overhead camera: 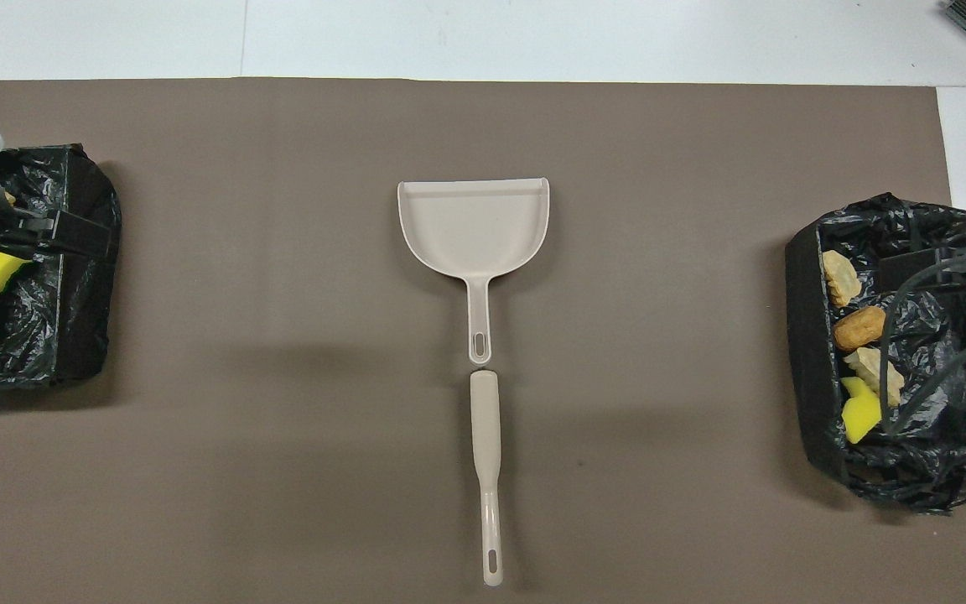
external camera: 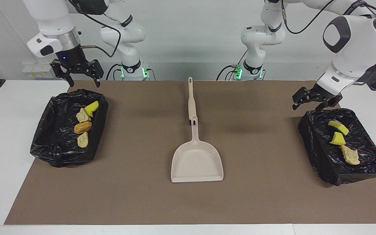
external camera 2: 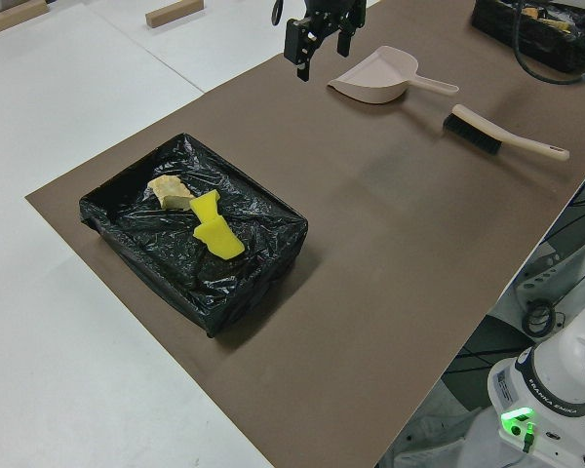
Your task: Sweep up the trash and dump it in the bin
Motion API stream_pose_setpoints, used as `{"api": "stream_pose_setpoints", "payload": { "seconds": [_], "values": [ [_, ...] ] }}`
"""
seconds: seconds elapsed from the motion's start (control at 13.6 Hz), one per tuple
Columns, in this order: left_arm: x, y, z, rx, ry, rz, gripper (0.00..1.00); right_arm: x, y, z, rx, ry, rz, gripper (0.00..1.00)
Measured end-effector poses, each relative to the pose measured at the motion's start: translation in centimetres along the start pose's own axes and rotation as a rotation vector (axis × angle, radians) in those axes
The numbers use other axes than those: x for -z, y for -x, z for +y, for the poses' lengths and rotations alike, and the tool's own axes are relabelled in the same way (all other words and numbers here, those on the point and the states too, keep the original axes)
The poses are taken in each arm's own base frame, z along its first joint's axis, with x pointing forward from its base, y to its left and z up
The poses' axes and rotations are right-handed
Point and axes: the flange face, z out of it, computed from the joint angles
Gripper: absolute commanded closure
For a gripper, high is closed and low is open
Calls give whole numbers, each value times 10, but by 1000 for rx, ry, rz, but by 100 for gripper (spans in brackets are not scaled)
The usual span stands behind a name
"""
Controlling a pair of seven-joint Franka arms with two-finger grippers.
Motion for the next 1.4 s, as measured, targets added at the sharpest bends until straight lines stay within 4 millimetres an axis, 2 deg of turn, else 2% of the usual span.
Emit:
{"api": "stream_pose_setpoints", "payload": {
  "seconds": [0.44, 0.74, 0.88, 1.18, 1.4],
  "values": [
    [24, 28, 3, -4, -24, -28, 0, -1, 0, 1, 2, 0, 0, 0],
    [32, 37, 1, -6, -76, -55, 0, -2, 0, 6, 0, 1, -5, 0],
    [42, 41, 4, -13, -102, -62, 0, -3, 1, 13, 20, 1, -12, 0],
    [55, 48, 7, 28, -106, -42, 0, -4, 3, 49, 67, 3, -16, 0],
    [54, 49, 7, 30, -106, -43, 0, -4, 3, 51, 79, 4, -16, 0]
  ]
}}
